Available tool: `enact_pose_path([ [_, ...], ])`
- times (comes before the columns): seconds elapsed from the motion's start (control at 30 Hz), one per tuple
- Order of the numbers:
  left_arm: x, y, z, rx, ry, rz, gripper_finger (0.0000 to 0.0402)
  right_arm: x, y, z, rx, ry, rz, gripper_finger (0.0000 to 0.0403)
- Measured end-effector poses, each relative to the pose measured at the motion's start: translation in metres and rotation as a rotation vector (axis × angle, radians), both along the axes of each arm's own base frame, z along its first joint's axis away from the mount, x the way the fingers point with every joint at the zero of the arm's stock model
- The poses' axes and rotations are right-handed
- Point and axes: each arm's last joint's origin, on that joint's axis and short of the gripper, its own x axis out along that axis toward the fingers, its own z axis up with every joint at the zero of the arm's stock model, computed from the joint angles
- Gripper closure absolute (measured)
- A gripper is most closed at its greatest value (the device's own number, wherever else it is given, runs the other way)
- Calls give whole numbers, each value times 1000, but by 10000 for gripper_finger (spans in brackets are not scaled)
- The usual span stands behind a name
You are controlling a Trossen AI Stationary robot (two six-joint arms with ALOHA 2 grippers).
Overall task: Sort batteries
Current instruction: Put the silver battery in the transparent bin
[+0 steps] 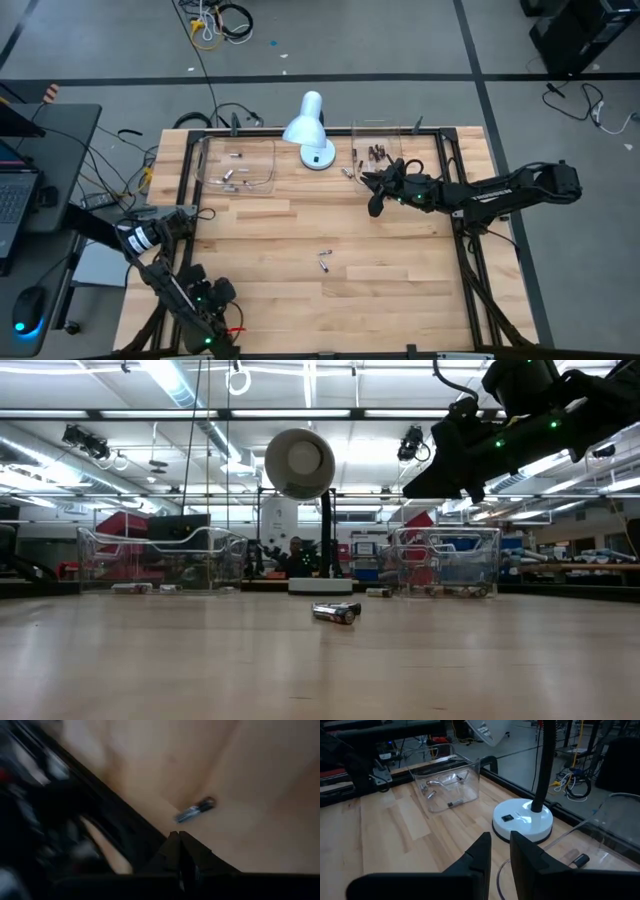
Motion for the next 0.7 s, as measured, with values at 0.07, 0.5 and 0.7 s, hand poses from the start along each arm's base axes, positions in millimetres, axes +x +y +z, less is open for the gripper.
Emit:
enact_pose_path([
  [0.07,-3,2,3,48,11,-100,399,0,0,0,5,-3,-2,345],
  [0.5,-29,6,2,182,-118,-530,356,0,0,0,45,-25,7,345],
  [0.7,-16,29,5,153,-437,-289,361,1,0,2,43,-42,9,345],
])
